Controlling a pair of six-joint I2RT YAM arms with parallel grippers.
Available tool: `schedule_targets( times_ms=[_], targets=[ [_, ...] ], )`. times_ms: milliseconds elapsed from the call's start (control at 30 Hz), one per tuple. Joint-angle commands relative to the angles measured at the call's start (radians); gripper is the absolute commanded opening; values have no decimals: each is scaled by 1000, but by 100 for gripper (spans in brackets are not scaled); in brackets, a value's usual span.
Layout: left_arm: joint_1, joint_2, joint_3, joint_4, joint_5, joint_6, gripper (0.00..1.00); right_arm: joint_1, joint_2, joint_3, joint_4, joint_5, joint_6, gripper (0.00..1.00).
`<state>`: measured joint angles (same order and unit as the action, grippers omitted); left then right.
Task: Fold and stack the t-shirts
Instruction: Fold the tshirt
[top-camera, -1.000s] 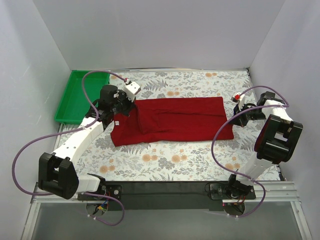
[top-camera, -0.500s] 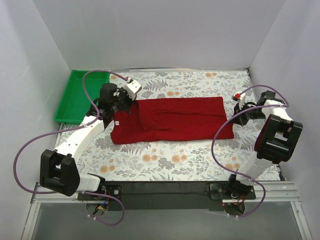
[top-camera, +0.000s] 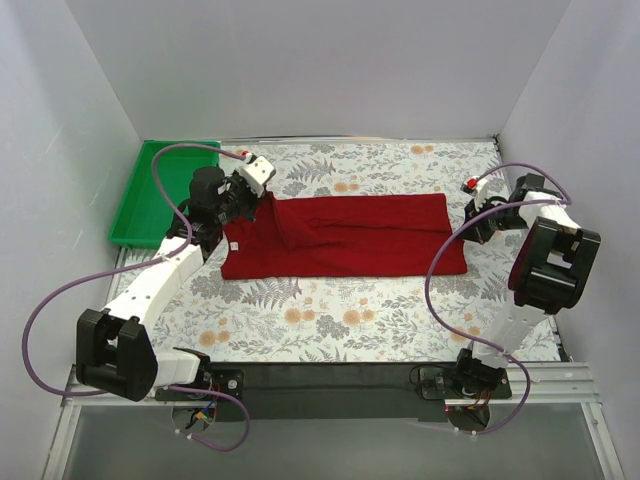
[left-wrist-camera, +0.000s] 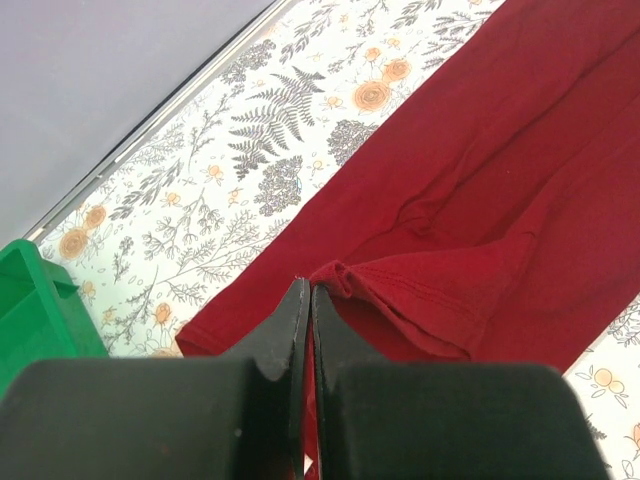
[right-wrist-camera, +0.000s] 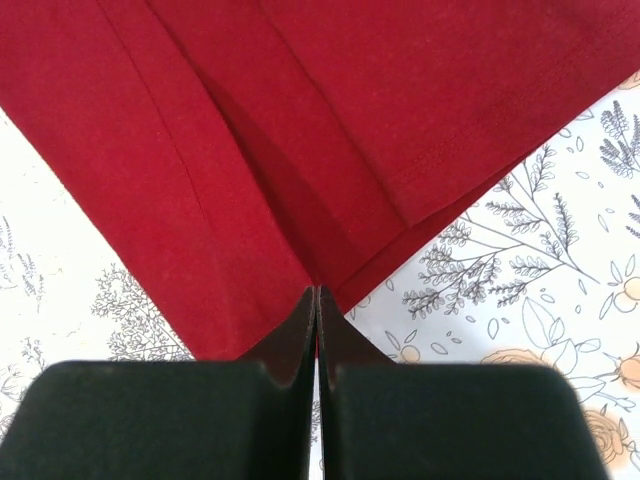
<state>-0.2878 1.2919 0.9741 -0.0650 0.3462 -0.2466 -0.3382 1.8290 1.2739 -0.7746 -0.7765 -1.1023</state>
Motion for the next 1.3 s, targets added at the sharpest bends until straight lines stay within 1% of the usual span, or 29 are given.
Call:
schedule_targets(
  times_ms=[0, 300, 733, 1100, 1267],
  targets=[
    [10, -23, -5, 39, 4, 10, 0, 21, 16, 50, 24, 5, 27, 1],
    [10, 21, 14, 40, -7, 12, 0, 39, 26, 62, 43, 14, 50, 1],
    [12, -6, -12, 57, -56, -5, 0, 68, 68, 111, 66, 62, 90, 1],
    [12, -115, -57, 53, -42, -26, 0, 99, 111, 122, 89, 97, 117, 1],
    [13, -126, -66, 53, -29, -34, 0, 111, 127, 125, 109, 123, 142, 1]
  ],
)
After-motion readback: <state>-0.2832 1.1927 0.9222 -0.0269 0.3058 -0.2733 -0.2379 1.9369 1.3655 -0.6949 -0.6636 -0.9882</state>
